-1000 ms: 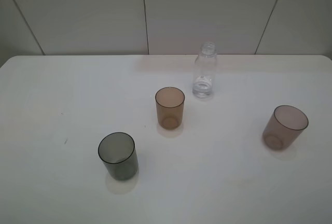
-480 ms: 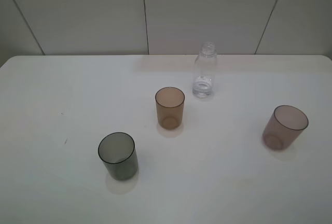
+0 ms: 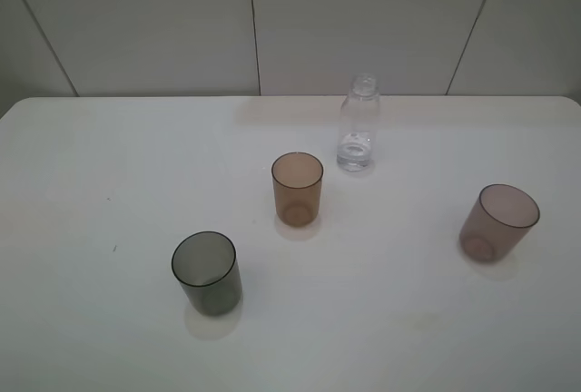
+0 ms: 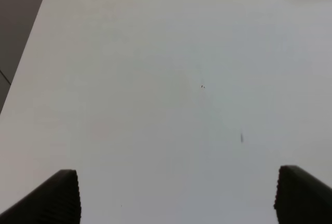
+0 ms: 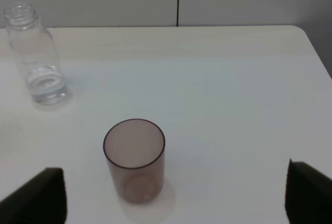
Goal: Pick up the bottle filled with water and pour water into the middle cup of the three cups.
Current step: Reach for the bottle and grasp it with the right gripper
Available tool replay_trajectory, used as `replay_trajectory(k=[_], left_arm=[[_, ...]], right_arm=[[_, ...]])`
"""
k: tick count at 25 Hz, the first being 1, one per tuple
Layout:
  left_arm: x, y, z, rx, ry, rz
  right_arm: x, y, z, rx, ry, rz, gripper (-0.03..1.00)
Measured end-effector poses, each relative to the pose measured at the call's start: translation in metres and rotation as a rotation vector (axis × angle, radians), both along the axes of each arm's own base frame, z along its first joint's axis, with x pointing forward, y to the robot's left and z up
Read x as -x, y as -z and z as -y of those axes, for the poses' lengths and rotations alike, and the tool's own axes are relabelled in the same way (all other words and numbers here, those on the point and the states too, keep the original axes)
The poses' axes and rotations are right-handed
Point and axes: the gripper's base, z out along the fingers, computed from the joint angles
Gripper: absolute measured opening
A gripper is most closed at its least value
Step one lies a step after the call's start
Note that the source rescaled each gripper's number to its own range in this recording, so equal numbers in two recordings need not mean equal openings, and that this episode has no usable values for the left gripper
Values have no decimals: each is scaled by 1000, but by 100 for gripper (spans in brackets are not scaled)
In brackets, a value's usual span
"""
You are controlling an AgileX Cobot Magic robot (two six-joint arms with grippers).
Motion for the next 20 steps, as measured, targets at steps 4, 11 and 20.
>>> replay_trajectory(k=[4, 11, 20], left_arm=[[0, 0, 0, 0, 0, 0], [0, 0, 0, 0, 0, 0], [0, 0, 0, 0, 0, 0]], right_arm=[[0, 0, 0, 0, 0, 0, 95], [-2, 0, -1, -12, -8, -11, 95], [-86, -22, -8, -137, -58, -169, 95]])
